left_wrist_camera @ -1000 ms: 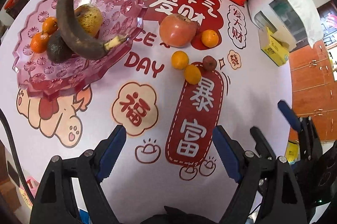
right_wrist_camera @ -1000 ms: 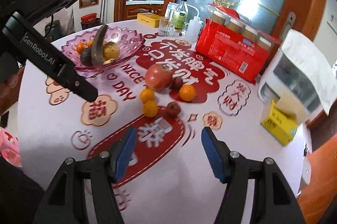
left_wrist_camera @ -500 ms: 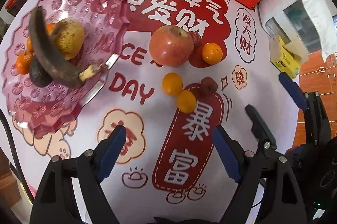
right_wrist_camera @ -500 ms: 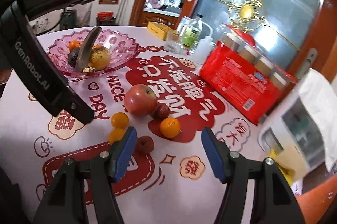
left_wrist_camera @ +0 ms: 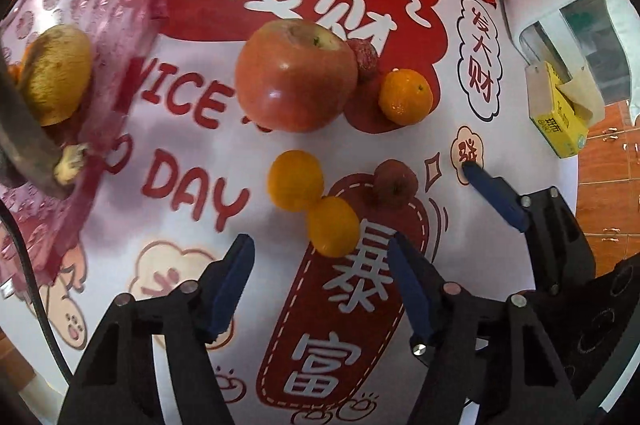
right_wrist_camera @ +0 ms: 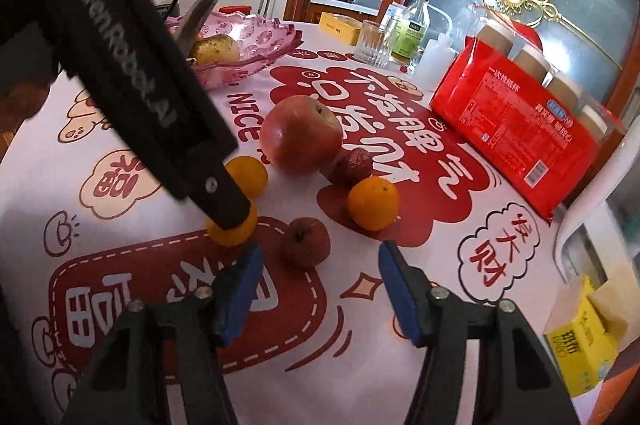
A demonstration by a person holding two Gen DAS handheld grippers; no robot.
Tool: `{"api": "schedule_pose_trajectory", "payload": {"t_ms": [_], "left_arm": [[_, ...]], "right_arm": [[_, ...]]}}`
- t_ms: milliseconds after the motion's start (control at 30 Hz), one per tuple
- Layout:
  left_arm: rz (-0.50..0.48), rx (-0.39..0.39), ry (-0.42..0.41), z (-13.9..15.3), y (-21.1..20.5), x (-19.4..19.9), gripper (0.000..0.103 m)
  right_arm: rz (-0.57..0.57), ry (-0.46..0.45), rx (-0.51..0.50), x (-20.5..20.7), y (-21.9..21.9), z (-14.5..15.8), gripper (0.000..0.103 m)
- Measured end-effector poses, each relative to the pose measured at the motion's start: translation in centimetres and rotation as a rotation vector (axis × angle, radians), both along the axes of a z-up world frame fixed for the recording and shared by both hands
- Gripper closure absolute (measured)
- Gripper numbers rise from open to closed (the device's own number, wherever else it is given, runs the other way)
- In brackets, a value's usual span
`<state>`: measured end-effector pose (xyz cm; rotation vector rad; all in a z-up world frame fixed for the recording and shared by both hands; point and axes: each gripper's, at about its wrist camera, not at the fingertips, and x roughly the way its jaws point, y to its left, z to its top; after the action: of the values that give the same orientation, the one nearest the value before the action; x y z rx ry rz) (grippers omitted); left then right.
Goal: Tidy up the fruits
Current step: 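Move the left tool to a small orange while the right tool approaches a red lychee, then close the left tool on the small orange while the right tool grasps the lychee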
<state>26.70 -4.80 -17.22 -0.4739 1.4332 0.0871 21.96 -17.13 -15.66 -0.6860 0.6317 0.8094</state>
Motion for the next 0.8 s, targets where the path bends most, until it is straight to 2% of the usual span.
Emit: {"api": "schedule_pose_trajectory", "payload": {"t_ms": [133, 333, 600, 700, 800], "left_arm": [[-0.009, 0.000, 0.004, -0.8, -0.5, 0.7, 0.050], [-0.009, -0.010, 0.018, -1.8, -0.7, 1.4, 0.059], [0.002, -0.019, 0.023, -2.5, -0.6, 1.9, 0.065], [0.005, -0.036, 0.014, -2.6, -0.4, 1.9, 0.073], [0.003, -0.040, 0.007, -2.5, -0.2, 1.8, 0.074]], "right_arm": [[0.006, 0.016, -0.004, 0.3, 0.2, -0.9, 0.058], [0.001, 0.042, -0.005, 0.8, 0.5, -1.9, 0.067], [-0.014, 0.063, 0.030, 1.5, 0.8, -2.0, 0.071], [-0.021, 0.071, 0.036, 1.8, 1.0, -2.1, 0.072], [-0.025, 0.081, 0.044, 2.1, 1.1, -2.0, 0.072]]}}
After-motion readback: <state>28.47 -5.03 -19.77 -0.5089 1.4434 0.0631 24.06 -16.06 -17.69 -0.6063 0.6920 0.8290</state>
